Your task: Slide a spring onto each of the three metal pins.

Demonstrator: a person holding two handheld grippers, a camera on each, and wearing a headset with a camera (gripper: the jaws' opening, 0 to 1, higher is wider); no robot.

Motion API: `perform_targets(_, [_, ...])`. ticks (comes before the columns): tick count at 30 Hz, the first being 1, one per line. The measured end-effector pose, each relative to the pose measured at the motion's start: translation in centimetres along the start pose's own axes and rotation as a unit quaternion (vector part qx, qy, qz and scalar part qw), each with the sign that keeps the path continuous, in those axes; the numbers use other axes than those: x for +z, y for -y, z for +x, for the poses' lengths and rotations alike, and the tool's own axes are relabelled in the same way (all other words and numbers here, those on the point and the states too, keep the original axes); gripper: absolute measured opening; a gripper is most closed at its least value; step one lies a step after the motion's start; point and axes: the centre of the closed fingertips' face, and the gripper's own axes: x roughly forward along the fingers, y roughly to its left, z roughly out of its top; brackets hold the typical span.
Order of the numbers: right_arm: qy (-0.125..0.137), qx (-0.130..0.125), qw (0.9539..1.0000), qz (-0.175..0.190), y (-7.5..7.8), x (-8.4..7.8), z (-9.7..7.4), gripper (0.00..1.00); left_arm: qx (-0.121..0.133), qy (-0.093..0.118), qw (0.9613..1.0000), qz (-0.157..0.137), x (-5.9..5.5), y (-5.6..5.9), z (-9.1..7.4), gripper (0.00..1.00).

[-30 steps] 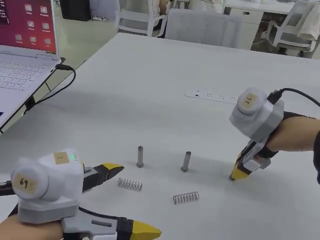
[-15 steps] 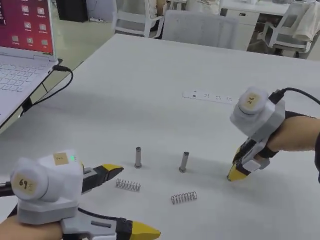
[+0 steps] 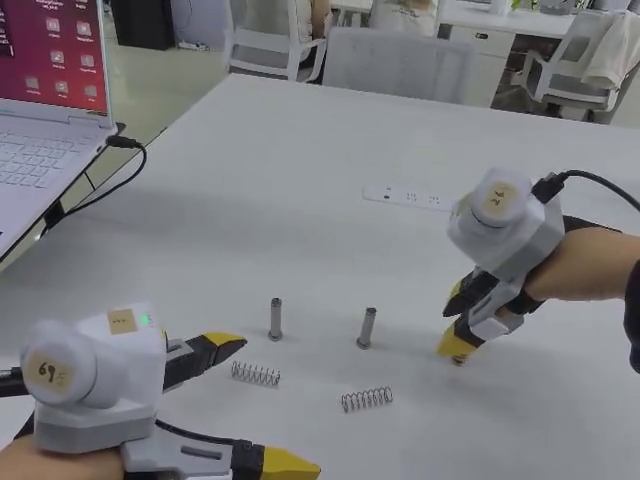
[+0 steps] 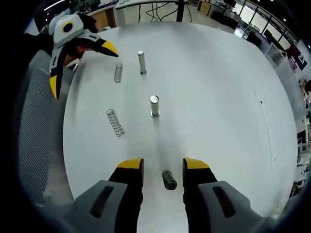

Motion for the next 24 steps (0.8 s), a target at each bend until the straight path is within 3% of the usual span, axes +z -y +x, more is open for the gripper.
perform_targets(24, [0.007, 0.046, 0.9975, -0.054, -5.1, 2.8, 0.7, 0.28, 0.001, 0.001, 1.0, 0.005, 0.2, 0.3, -0.3, 0.92])
